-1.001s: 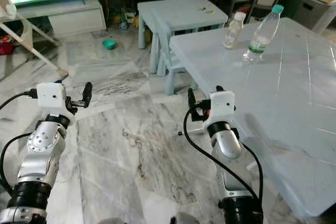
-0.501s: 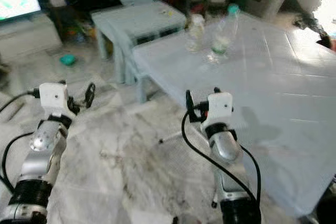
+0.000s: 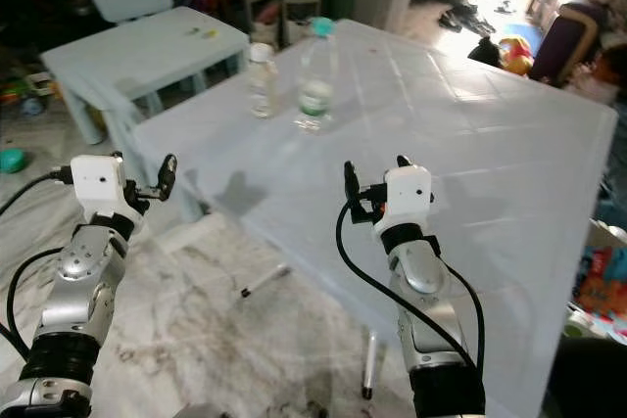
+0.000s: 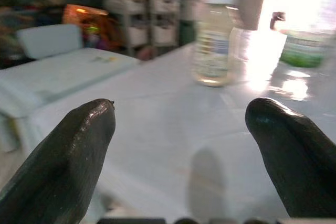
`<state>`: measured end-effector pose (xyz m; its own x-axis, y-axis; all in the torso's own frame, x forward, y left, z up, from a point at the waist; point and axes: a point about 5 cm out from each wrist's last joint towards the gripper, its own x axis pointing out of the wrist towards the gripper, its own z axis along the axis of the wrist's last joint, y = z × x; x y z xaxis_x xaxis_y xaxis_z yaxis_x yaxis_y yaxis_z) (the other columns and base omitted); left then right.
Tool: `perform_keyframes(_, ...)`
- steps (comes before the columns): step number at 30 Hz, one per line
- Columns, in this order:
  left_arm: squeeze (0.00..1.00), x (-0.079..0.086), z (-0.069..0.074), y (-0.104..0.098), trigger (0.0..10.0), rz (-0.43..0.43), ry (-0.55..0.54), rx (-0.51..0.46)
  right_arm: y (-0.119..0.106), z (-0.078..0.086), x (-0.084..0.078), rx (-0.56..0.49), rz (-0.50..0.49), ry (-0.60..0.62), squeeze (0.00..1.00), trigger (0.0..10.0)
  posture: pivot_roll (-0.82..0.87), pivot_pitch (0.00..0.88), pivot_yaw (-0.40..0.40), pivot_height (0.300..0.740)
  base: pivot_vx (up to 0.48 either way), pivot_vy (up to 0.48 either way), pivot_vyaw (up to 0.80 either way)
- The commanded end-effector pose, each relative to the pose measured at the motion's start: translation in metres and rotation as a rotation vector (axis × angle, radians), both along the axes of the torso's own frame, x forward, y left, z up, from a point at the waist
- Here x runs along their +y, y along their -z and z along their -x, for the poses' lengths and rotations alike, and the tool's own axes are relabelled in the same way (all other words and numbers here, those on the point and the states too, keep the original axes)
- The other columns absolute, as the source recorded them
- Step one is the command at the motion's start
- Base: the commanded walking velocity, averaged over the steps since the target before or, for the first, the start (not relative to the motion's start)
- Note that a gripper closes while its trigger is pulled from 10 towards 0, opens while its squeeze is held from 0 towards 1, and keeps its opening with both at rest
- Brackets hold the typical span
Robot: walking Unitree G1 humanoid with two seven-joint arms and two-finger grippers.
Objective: Restocking fridge
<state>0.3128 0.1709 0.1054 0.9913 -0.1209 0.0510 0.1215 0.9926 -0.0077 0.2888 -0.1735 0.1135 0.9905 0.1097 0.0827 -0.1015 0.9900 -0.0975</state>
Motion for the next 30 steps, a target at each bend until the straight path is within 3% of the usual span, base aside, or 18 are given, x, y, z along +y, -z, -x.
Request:
perform_keyframes(1, 0.0, 0.0134, -0.0024, -0.007, 10.0, -0.019, -0.034, -0.02, -0.006, -0.0031, 0.0122, -0.026, -0.011, -0.034, 0.0, 10.0, -0.01, 0.0, -0.012, 0.74, 0.244, 0.412, 0.0)
perform_keyframes(12, 0.0, 0.011, -0.0018, -0.008, 10.0, -0.042, -0.016, -0.034, -0.0039, -0.0039, 0.0136, -0.019, -0.01, -0.039, 0.0, 10.0, -0.01, 0.0, -0.012, 0.74, 0.249, 0.411, 0.0)
perform_keyframes(30, 0.0, 0.0044, -0.0019, -0.0095, 10.0, -0.063, 0.015, -0.049, -0.0023, -0.0049, 0.0168, -0.02, -0.009, -0.052, 0.0, 10.0, -0.01, 0.0, -0.011, 0.74, 0.36, 0.31, -0.66)
